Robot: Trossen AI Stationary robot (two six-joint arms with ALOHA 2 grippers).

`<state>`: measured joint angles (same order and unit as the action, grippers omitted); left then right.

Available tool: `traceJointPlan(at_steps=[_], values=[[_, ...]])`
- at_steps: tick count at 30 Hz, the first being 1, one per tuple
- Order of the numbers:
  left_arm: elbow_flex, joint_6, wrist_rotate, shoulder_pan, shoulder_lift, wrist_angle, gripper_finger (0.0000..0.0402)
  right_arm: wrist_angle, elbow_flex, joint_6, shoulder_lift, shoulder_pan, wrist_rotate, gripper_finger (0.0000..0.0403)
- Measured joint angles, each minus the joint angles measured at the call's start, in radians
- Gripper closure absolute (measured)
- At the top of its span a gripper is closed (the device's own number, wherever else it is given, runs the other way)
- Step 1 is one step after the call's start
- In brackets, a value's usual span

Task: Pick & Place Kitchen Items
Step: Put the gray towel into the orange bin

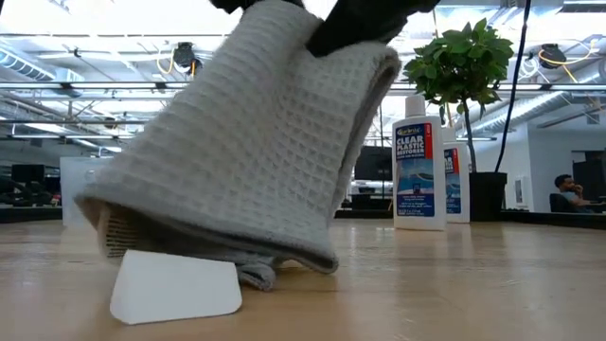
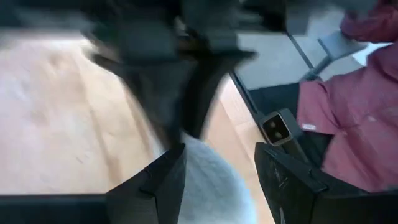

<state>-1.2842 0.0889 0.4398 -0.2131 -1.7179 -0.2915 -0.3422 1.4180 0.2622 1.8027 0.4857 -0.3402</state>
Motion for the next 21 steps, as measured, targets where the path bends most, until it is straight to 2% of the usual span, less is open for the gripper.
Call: traceJointPlan(at_steps=[4,10,16,21], values=[[0.000,-0.054,-0.025,0.001,0.062,-0.027,0.0204,-0.014,0.000,0.090,0.000,0.001,0.001,0.0403],[0.000,-0.088,-0.133,-0.025,0.142,-0.047,0.0204,-0.027,0.000,0.190,-0.010,0.001,0.001,0.0403],[0.000,-0.049,-0.308,-0.058,0.130,-0.048,0.0204,-0.023,0.000,0.182,-0.011,0.007,0.001,0.0403],[0.000,-0.024,-0.311,-0.073,0.085,-0.049,0.0204,-0.016,0.000,0.184,-0.011,0.007,-0.004,0.0403]])
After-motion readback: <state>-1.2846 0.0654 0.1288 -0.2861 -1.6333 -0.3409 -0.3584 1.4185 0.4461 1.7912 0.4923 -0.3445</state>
